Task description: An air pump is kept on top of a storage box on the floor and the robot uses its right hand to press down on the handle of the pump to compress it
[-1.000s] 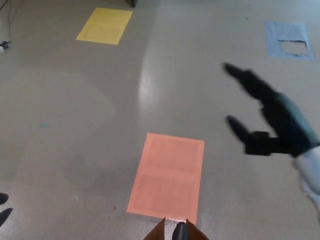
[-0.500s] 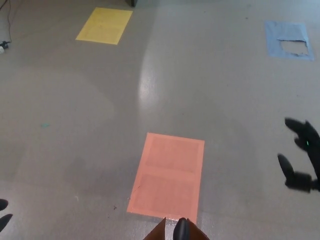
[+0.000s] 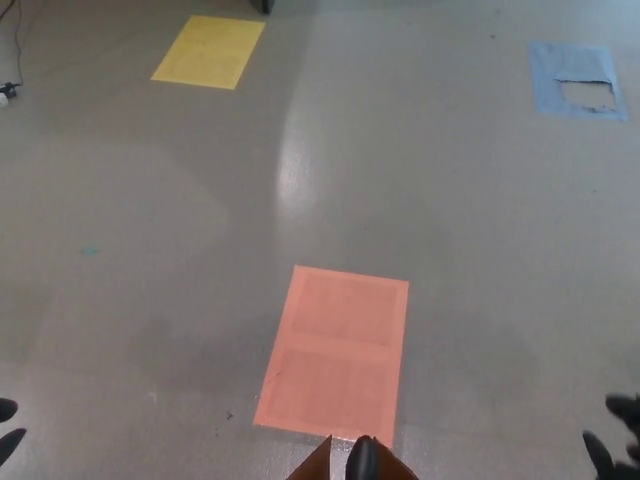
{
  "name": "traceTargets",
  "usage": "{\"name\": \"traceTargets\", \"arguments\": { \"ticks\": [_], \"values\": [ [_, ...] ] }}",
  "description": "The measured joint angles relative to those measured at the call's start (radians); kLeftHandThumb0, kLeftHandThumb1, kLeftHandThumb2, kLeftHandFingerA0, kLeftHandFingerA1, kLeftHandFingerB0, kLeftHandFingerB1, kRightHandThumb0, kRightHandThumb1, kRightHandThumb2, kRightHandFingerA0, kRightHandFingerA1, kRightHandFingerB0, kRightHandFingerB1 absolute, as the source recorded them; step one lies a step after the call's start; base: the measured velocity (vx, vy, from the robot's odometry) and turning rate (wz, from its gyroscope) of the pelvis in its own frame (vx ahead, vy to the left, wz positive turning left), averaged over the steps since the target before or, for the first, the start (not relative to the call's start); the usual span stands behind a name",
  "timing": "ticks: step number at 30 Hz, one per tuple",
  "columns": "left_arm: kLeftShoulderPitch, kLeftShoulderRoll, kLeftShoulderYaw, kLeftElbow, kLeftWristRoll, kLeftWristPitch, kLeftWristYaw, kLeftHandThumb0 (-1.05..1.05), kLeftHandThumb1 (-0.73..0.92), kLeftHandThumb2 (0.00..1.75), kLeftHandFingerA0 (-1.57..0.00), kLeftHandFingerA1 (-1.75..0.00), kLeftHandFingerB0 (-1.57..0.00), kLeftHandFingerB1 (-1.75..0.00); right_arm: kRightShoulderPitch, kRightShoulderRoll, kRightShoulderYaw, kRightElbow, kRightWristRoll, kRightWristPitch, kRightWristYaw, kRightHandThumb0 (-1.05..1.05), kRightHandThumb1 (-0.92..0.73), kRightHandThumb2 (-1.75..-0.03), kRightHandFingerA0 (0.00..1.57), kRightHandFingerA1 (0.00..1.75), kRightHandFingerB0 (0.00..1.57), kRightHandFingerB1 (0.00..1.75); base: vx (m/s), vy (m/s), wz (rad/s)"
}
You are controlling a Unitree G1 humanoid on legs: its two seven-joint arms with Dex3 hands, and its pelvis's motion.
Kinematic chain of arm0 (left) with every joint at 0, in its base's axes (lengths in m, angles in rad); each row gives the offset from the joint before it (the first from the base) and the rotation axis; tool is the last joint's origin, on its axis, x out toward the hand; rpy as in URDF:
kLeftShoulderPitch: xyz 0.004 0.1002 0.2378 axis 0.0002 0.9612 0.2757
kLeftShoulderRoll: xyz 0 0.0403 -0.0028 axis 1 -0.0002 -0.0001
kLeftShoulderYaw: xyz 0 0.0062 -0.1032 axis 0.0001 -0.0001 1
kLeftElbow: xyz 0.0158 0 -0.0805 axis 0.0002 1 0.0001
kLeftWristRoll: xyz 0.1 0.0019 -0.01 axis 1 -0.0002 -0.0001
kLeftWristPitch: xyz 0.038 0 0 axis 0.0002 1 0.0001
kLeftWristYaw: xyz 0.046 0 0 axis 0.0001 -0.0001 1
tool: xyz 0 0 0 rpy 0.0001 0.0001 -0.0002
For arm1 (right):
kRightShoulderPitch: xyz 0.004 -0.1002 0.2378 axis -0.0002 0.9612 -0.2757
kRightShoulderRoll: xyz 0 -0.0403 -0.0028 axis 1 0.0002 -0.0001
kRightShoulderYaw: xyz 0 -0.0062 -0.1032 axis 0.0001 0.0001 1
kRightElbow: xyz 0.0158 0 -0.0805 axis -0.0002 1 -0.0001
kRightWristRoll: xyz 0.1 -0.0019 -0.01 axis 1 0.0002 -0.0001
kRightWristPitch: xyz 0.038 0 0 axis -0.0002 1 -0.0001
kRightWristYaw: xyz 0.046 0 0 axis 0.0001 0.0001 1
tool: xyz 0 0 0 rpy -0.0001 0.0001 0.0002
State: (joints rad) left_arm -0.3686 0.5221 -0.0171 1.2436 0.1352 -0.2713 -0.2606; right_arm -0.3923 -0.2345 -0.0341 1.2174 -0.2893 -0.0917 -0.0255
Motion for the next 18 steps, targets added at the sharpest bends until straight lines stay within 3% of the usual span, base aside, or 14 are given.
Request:
{"name": "traceTargets", "arguments": {
  "ticks": [1,2,4,6,7,9,10,14,18],
  "values": [
    [-0.001,0.0,0.001,0.004,0.0,0.0,0.003,-0.68,0.85,0.66,-0.29,-0.35,-0.22,-0.31,-0.015,-0.004,0.006,0.034,0.0,0.016,0.008,-0.72,-0.7,-1.05,0.01,0.47,0.01,0.27,0.0,0.0,0.0],
    [-0.001,0.0,0.002,0.006,0.001,0.0,0.006,-0.7,0.85,0.66,-0.29,-0.35,-0.22,-0.31,-0.024,-0.008,0.006,0.055,0.001,0.028,0.015,-0.67,-0.88,-0.66,0.2,0.39,0.17,0.3,0.0,0.0,0.0],
    [-0.001,0.0,0.004,0.01,0.001,0.0,0.009,-0.68,0.85,0.66,-0.28,-0.35,-0.21,-0.31,-0.041,-0.014,0.001,0.085,0.005,0.047,0.028,-0.69,-0.87,-0.66,0.19,0.4,0.19,0.3,0.0,0.0,0.0],
    [-0.002,0.0,0.007,0.012,0.001,0.0,0.012,-0.68,0.85,0.66,-0.29,-0.35,-0.21,-0.31,-0.05,-0.017,-0.01,0.098,0.013,0.059,0.04,-0.69,-0.89,-0.67,0.18,0.41,0.17,0.29,0.0,0.0,0.0],
    [-0.003,0.0,0.008,0.013,0.001,0.0,0.013,-0.68,0.85,0.66,-0.28,-0.36,-0.21,-0.31,-0.053,-0.018,-0.013,0.104,0.017,0.064,0.046,-0.35,-0.56,-1.11,0.01,0.52,0.0,0.49,0.0,0.0,0.0],
    [-0.005,0.0,0.01,0.016,0.001,0.0,0.014,-0.67,0.83,0.65,-0.27,-0.35,-0.2,-0.3,-0.055,-0.02,-0.014,0.111,0.021,0.072,0.058,-0.35,-0.56,-1.11,0.01,0.51,0.0,0.49,0.0,0.0,0.0],
    [-0.007,0.0,0.01,0.017,0.001,0.0,0.015,-0.67,0.83,0.65,-0.26,-0.34,-0.2,-0.3,-0.055,-0.02,-0.014,0.113,0.022,0.075,0.064,-0.74,-0.71,-1.05,0.1,0.52,0.0,0.39,0.0,0.0,0.0],
    [-0.017,0.0,0.01,0.023,0.002,0.001,0.016,-0.65,0.84,0.65,-0.26,-0.34,-0.2,-0.3,-0.057,-0.025,-0.002,0.117,0.022,0.085,0.08,-0.69,-0.71,-1.03,0.03,0.45,0.04,0.3,0.0,0.0,0.0],
    [-0.024,0.0,0.01,0.025,0.002,0.001,0.017,-0.65,0.85,0.64,-0.25,-0.33,-0.18,-0.29,-0.067,-0.029,0.007,0.118,0.022,0.093,0.089,-0.72,-0.72,-1.06,0.0,0.47,0.05,0.32,0.0,0.0,0.0]
  ]
}}
